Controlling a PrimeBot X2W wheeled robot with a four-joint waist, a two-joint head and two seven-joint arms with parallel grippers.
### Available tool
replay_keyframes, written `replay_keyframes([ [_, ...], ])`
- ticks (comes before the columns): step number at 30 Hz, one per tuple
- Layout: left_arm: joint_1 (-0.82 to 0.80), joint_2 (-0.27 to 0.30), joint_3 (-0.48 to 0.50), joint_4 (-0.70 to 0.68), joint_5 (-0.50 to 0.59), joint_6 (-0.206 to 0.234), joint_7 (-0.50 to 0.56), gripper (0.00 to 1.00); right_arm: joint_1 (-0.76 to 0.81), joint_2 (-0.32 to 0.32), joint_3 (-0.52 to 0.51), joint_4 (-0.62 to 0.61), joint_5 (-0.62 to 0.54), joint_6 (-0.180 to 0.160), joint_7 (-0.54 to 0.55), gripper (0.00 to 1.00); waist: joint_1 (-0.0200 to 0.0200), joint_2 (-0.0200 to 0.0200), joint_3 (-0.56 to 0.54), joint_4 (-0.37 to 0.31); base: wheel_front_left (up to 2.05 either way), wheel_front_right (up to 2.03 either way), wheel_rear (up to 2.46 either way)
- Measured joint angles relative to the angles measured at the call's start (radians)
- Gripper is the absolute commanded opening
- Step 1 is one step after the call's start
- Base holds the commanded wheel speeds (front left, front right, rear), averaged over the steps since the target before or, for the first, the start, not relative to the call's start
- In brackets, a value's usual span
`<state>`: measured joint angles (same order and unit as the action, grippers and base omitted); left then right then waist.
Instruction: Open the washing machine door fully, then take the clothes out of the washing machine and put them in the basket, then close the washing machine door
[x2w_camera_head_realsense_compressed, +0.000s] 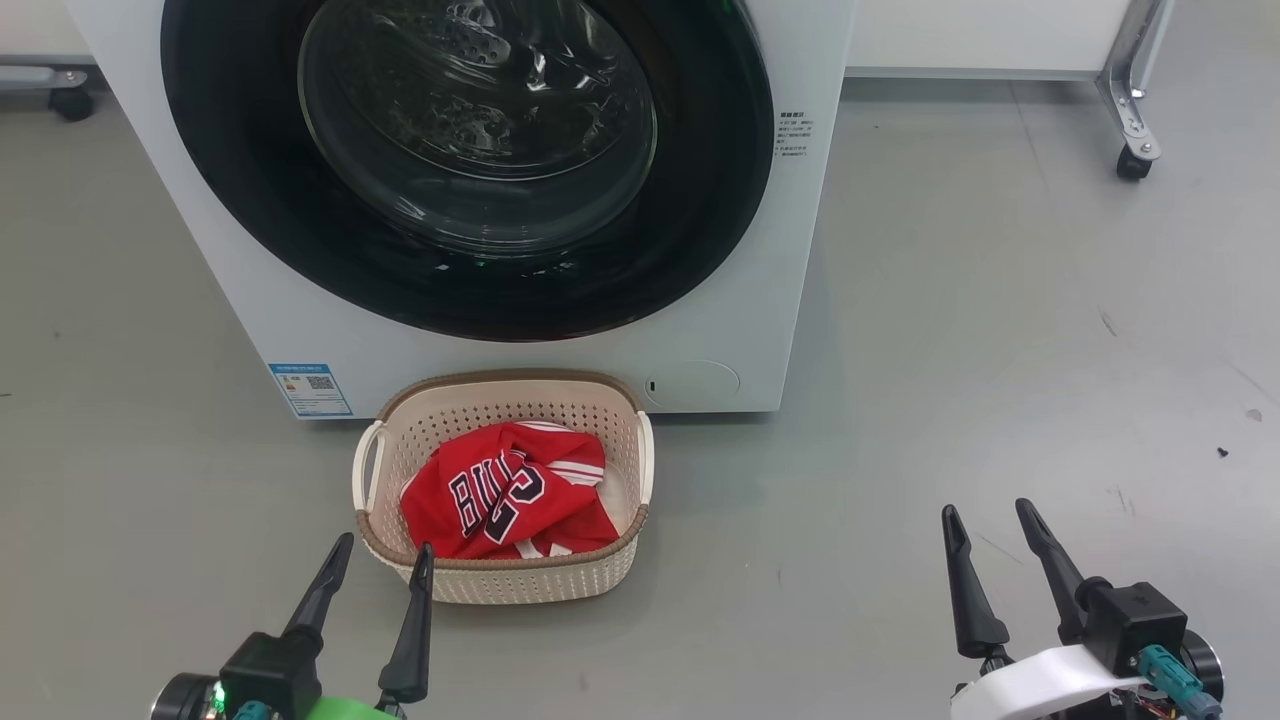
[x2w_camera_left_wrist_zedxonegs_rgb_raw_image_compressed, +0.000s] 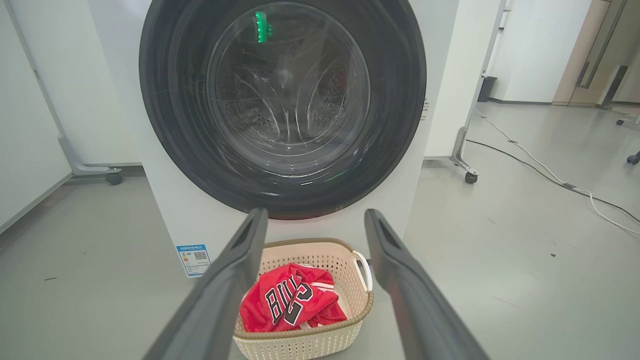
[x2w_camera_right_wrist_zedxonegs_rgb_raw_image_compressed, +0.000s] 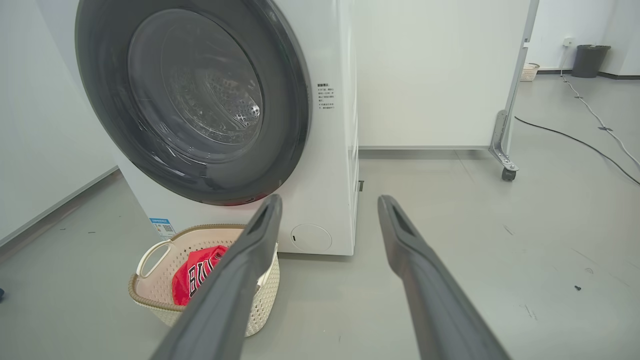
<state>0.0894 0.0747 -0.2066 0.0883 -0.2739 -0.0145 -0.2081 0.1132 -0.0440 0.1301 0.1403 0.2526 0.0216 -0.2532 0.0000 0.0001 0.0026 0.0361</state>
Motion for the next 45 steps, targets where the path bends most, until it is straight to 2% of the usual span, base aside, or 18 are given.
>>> replay_keyframes([
  [10, 0.003, 0.002, -0.001, -0.007, 0.000, 0.000, 0.002, 1.00, 0.004, 0.000, 0.004, -0.016, 0.001, -0.008, 0.000, 1.00, 0.0000, 0.0000, -0.001, 0.000, 0.00, 0.00, 0.00],
  [11, 0.003, 0.002, -0.002, -0.006, 0.000, 0.000, 0.004, 0.00, 0.004, 0.001, 0.004, -0.015, 0.001, -0.008, 0.000, 0.00, 0.0000, 0.0000, -0.001, 0.000, 0.00, 0.00, 0.00],
  [16, 0.019, -0.006, -0.006, 0.029, -0.005, 0.000, 0.005, 0.00, 0.023, 0.007, 0.005, 0.016, 0.005, -0.006, 0.001, 0.00, 0.0000, 0.0000, -0.001, -0.001, 0.00, 0.00, 0.00],
  [24, 0.020, -0.007, -0.004, 0.028, -0.088, -0.001, 0.010, 0.00, 0.024, 0.007, 0.010, 0.007, 0.086, -0.002, 0.002, 0.00, 0.0000, 0.0000, 0.000, -0.004, 0.00, 0.00, 0.00],
  [33, 0.019, -0.010, 0.018, 0.029, -0.251, -0.013, 0.034, 0.00, 0.023, 0.008, -0.007, 0.001, 0.254, 0.008, 0.030, 0.00, 0.0000, 0.0000, 0.000, -0.007, 0.00, 0.00, 0.00],
  [45, 0.013, -0.014, 0.052, 0.041, -0.403, -0.026, 0.075, 0.00, 0.013, 0.005, -0.037, 0.006, 0.419, 0.013, 0.073, 0.00, 0.0000, 0.0000, 0.001, -0.011, 0.00, 0.00, 0.00],
])
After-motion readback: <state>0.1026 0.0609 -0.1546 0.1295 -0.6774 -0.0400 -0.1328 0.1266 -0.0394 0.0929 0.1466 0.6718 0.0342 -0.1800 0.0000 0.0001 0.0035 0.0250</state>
